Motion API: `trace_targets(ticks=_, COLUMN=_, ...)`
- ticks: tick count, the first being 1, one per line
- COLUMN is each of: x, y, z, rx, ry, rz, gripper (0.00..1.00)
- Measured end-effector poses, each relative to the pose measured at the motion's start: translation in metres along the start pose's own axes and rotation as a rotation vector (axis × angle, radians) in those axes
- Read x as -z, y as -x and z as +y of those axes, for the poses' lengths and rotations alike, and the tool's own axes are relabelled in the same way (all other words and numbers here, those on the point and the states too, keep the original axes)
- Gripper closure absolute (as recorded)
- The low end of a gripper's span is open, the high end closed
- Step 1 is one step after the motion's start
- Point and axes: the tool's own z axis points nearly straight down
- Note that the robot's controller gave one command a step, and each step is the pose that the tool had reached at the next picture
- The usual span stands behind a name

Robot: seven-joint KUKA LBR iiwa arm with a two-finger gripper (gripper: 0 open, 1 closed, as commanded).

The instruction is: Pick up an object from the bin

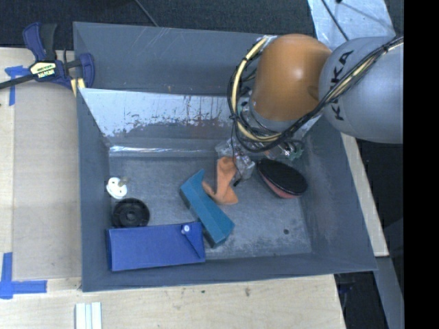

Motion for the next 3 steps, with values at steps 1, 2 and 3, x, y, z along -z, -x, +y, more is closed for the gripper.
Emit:
trace_targets(ticks=1, x=0.014, y=0.001, z=-0.001, rx=-0.001, ry=-0.003, rz=-0.004, gripper=1.00)
trace_targets(ticks=2, x=0.022, y=0.001, z=-0.001, rx=-0.002, ry=-0.002, rz=-0.004, gripper=1.00)
trace_targets(ticks=3, x=0.032, y=0.001, z=0.000, rx=-0.002, ry=0.000, rz=-0.001, gripper=1.00)
